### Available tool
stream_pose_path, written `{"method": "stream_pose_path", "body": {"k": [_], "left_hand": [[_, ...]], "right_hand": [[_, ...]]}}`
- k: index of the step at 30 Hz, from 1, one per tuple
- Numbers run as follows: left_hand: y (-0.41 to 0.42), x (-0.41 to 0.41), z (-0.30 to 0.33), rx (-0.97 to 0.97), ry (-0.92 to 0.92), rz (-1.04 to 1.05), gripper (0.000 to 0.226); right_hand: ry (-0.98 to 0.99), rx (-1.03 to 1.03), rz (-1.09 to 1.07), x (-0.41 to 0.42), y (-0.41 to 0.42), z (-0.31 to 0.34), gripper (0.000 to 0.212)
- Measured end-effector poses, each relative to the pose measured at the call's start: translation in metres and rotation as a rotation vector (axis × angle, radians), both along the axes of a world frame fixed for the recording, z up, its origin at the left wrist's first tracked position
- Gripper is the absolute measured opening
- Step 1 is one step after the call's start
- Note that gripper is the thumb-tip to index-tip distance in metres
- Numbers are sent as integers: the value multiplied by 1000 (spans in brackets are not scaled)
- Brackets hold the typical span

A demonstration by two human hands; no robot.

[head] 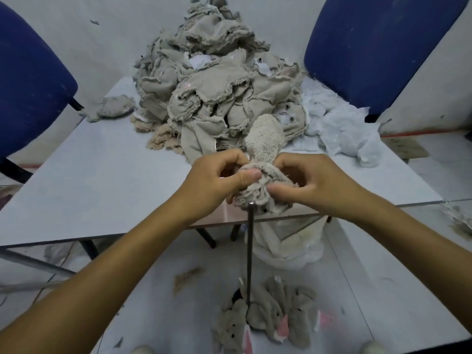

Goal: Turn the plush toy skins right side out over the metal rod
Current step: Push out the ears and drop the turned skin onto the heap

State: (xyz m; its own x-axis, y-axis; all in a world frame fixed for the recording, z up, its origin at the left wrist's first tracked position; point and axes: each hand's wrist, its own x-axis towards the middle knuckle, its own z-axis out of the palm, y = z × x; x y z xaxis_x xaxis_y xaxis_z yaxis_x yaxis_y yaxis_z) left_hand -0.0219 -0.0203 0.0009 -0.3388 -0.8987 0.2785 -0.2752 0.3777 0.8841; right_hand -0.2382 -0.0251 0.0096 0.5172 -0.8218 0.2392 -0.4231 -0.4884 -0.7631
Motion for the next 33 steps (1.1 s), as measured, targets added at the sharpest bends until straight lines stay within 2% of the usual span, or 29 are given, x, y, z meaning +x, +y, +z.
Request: {"method": "stream_pose_path", "body": {"k": [3,5,6,8,10,13,14,16,18,21,25,27,30,33], "left_hand": [[-3,-6,2,33,50,-36,19],[0,-14,1,-17,-10,-78,13],[2,-19,0,-82,-84,-77,10],[4,-28,-4,-158,-184,-28,7],[0,-26,-2,-67,-146,10,11],[-15,-2,5,172,13,36,12],[-19,7,5,208,39,53,16],[-21,13,2,216,58,105,20],[-20,8,-2,157,2,220,15],[-22,1,-10,9,-101,425,15],[-25,-4,-17,-19,-165,558,18],[-28,-3,-14,90,-84,431,19],[-27,4,-2,285,164,136,17],[-18,0,-3,209,135,80,15]], "right_hand": [[-16,-191,-287,9,-10,-14,23],[-4,-246,-441,14,-17,-21,20],[-2,-233,-497,17,-22,-25,15],[-21,-128,-538,22,-27,-29,20],[-120,37,-419,23,-30,-29,12],[-302,351,-160,15,-31,-21,31],[-373,500,-73,14,-29,-19,30],[-484,734,78,15,-26,-16,27],[-515,815,158,17,-24,-14,30],[-456,786,221,20,-23,-13,29],[-432,617,63,32,-22,-21,11],[-461,532,-44,38,-24,-25,14],[-454,386,-206,36,-30,-25,21],[-403,270,-300,37,-34,-28,22]]}}
